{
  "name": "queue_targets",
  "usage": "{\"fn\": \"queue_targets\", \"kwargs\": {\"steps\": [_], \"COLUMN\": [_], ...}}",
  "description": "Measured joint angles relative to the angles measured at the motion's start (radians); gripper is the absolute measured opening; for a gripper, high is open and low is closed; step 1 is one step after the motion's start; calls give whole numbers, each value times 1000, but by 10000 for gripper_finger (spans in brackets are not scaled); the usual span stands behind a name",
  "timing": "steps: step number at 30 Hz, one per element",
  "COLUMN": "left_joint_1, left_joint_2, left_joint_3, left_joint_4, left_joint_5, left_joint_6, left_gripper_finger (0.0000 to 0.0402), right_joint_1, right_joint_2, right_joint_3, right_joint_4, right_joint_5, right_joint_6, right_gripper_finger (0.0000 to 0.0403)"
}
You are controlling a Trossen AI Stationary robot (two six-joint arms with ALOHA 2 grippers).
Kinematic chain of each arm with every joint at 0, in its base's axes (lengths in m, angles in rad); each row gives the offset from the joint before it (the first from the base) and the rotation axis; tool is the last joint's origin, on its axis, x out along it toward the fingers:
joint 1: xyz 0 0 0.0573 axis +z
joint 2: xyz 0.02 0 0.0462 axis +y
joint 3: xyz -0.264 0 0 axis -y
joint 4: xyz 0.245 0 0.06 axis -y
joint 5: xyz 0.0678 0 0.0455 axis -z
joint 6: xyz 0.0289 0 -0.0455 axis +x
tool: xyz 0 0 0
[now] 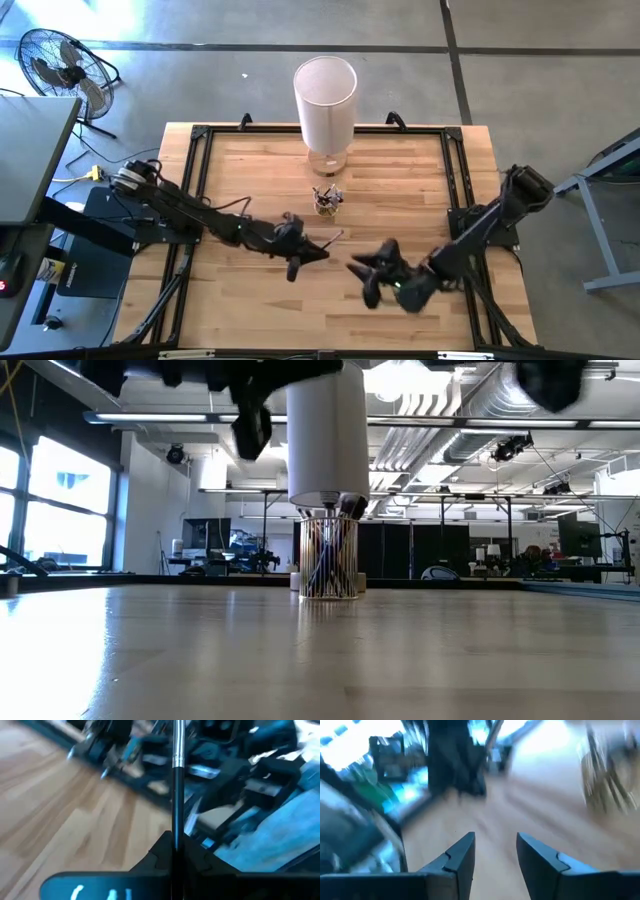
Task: Put items in baskets/containers
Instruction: Put the black eyeshadow brush into the gold pen organizer
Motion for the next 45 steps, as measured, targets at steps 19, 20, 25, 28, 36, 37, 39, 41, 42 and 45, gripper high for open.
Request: {"fn": "queue_targets", "kwargs": {"steps": [19,20,25,28,36,37,39,41,42,45], "left_joint_1": [-1,-1,-1,-1,-1,-1,-1,-1,0,1], "left_joint_2": [-1,-1,-1,-1,-1,-1,-1,-1,-1,0], "left_joint_3": [59,59,59,59,59,59,59,59,59,59], "left_joint_4": [-13,-13,-10,-10,-12,-12,-14,-26,-33,-42], "left_joint_5": [-7,-7,-8,-8,3,3,3,3,2,-1], "left_joint_6": [15,15,15,11,-4,-4,-4,-4,-5,1], "left_gripper_finger": [7,7,4,6,4,4,4,4,4,11], "right_joint_1": [-222,-222,-224,-238,-304,-310,-319,-320,-320,-319], "right_joint_2": [-2,-2,-2,-2,-2,-2,-2,-2,-2,-2], "right_joint_3": [-34,-34,-33,-33,-32,-32,-32,-32,-32,-32], "right_joint_4": [524,523,529,528,566,572,579,579,579,584], "right_joint_5": [-132,-137,-138,-142,-268,-274,-288,-300,-300,-301], "right_joint_6": [-398,-400,-422,-422,-422,-422,-423,-448,-465,-496], "right_gripper_finger": [140,140,141,143,138,137,127,101,79,17]}}
